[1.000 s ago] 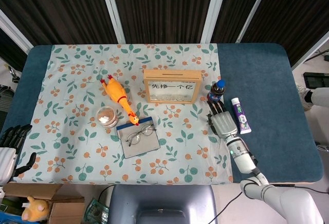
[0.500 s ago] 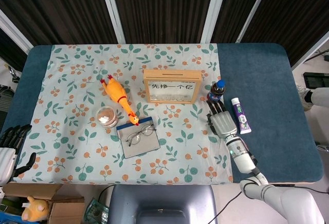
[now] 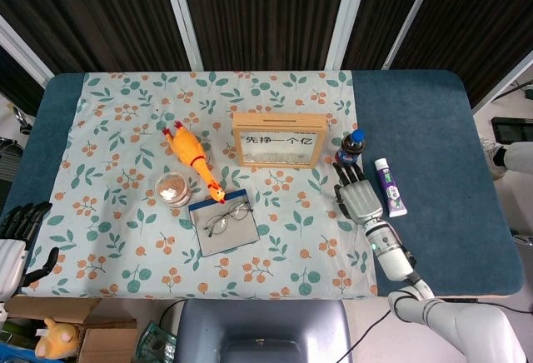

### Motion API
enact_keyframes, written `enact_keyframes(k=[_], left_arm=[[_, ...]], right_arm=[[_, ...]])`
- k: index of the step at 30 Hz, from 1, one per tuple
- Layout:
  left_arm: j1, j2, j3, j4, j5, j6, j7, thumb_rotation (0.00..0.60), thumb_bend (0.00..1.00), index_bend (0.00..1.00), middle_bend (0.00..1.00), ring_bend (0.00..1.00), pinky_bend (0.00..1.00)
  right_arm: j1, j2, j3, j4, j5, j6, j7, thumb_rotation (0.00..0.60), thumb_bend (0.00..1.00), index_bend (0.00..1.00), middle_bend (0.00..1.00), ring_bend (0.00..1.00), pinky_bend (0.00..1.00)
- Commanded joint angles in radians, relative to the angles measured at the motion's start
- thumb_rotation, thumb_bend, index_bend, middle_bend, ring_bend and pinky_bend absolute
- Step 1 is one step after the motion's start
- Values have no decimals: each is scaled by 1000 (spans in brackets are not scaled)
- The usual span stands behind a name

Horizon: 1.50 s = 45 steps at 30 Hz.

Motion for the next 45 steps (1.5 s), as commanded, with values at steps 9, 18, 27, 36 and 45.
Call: enact_keyframes(k=[9, 18, 27, 36, 45], left_arm=[[0, -1, 0, 3, 4, 3, -4, 600, 446, 0, 84, 12, 17], [-1, -2, 0, 5, 8, 6, -7, 600, 445, 0, 84, 12, 17], [-5, -4, 1, 4, 8, -1, -1, 600, 445, 0, 84, 12, 17], [-8, -6, -1, 4, -1, -10, 5, 600, 444, 0, 84, 12, 17], [-15, -7, -6, 6, -18, -29, 8, 600, 444, 0, 84, 12, 17]], right_arm=[[0, 7, 8, -14, -3, 25, 9, 600, 560, 699, 136, 0, 0], [-12, 118, 44, -219, -36, 161, 30, 600, 563, 700, 136, 0, 0], [4, 329, 167, -664, 23, 197, -33, 600, 563, 700, 141, 0, 0], [118, 448, 353, -913, 267, 113, -266, 600, 562, 700, 141, 0, 0], [355, 382, 459, -844, 598, 113, -604, 600, 563, 698, 145, 0, 0]])
